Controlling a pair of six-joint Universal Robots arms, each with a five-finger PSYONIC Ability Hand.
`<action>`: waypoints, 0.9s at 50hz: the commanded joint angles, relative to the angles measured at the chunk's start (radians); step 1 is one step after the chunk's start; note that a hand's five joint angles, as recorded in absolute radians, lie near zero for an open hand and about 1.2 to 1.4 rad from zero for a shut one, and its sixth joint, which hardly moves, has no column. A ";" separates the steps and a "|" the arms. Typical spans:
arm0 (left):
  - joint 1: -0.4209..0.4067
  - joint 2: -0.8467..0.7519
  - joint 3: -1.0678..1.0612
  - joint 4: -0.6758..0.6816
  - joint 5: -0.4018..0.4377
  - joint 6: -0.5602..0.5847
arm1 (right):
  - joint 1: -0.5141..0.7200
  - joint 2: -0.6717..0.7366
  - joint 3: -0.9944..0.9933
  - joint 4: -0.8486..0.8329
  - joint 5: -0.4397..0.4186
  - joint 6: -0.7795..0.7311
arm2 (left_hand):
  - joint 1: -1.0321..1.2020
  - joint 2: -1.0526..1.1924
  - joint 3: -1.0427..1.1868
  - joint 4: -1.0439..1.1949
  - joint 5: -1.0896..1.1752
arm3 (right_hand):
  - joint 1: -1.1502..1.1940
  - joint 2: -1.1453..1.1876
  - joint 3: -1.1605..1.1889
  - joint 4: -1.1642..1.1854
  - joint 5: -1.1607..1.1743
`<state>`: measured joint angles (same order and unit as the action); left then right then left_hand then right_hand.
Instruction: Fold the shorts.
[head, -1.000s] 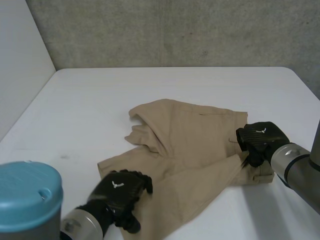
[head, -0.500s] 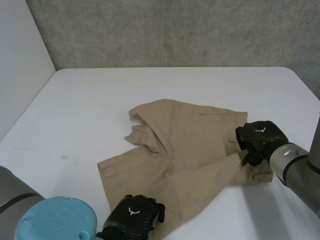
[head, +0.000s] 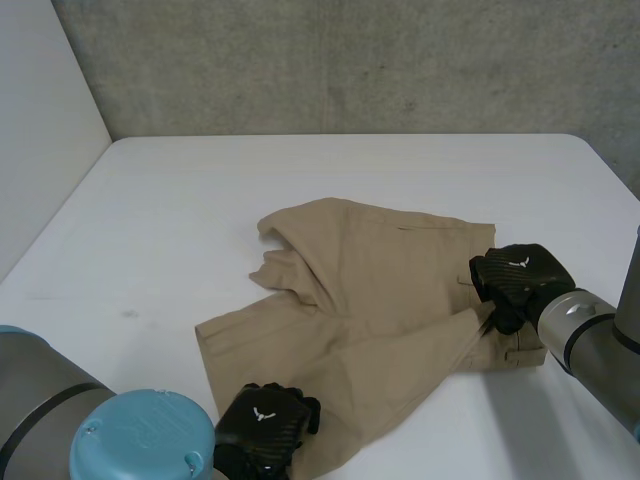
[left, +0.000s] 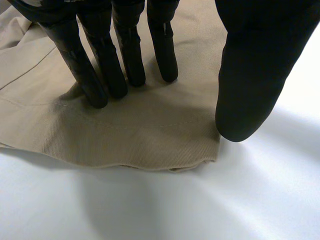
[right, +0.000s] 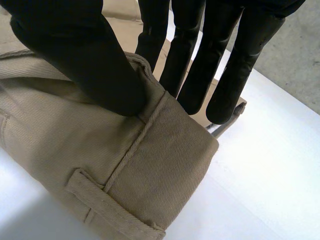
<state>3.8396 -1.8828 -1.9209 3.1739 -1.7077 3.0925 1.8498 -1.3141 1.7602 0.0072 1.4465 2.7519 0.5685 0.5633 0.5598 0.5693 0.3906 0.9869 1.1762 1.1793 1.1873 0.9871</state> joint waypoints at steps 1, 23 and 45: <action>0.000 -0.004 -0.006 0.020 0.000 0.023 | 0.000 -0.002 0.010 -0.006 0.000 0.000 | 0.112 0.117 0.120 0.111 0.115 | 0.409 0.220 0.217 0.209 0.235; -0.011 0.013 -0.015 0.078 -0.098 0.135 | 0.000 -0.013 0.016 -0.007 0.000 0.000 | 0.828 0.833 0.837 0.827 0.831 | 0.409 0.220 0.217 0.209 0.235; 0.094 0.066 0.043 0.083 -0.063 0.273 | 0.005 -0.013 0.025 -0.058 0.015 0.008 | 0.828 0.833 0.837 0.827 0.831 | 0.409 0.220 0.217 0.209 0.235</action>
<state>3.9480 -1.8510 -1.8708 3.2747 -1.7959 3.3560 1.8533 -1.3280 1.7807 -0.0233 1.4522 2.7554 1.1544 1.1951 1.1850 1.1933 0.9767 0.9869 1.1762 1.1818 1.1873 0.9871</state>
